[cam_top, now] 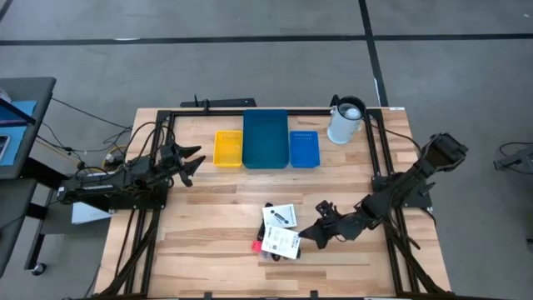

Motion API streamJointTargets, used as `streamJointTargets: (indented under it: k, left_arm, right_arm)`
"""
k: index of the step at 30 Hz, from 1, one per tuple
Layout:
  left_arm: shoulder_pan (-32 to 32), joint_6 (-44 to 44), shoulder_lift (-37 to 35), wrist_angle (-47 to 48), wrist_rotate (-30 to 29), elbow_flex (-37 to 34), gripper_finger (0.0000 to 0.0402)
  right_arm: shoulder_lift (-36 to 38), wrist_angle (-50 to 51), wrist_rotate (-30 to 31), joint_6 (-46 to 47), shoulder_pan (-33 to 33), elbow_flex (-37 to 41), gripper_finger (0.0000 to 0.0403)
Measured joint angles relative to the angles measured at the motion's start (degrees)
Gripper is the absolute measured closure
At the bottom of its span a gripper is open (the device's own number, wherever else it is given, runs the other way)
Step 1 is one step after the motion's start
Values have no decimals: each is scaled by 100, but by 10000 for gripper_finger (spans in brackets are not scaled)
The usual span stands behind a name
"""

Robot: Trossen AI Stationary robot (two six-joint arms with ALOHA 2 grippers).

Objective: Pick and place items into bin
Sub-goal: Put the bottom white box into the dark blue bin

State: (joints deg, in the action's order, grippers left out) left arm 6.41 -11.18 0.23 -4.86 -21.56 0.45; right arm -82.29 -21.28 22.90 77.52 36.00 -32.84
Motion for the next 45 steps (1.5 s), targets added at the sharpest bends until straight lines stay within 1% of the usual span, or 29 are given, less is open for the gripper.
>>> streamJointTargets:
  k: [7, 11, 14, 19, 26, 30, 36, 39, 42, 45]
  left_arm:
    - [-1, 0, 1, 1, 0, 1, 189]
    - [0, 0, 0, 2, 0, 0, 189]
    - [0, 2, 0, 0, 0, 0, 189]
    - [0, 0, 0, 2, 0, 0, 189]
    - [0, 0, 1, 2, 0, 0, 189]
    - [-2, 0, 2, 2, 0, 0, 189]
    - [0, 0, 1, 2, 0, 1, 189]
    - [-1, 0, 2, 2, 0, 1, 189]
    - [0, 0, 0, 0, 0, 0, 189]
    - [0, 0, 0, 0, 0, 1, 189]
  right_arm:
    - [467, -14, -81, -774, -646, 0, 353]
    - [759, -9, -424, -1322, -1298, 0, 353]
    - [962, -13, -767, -1706, -1926, 0, 353]
    - [1183, -15, -1504, -2190, -3145, 0, 353]
    - [1170, -37, -2473, -2569, -4805, 0, 353]
    - [1170, -18, -2761, -2754, -5526, -2, 353]
    - [1170, -10, -3318, -3019, -6278, -2, 353]
    - [1129, -5, -3416, -3147, -6464, -4, 353]
    - [1002, -47, -3669, -3163, -6658, -8, 353]
    - [702, -62, -3892, -3287, -6789, -125, 353]
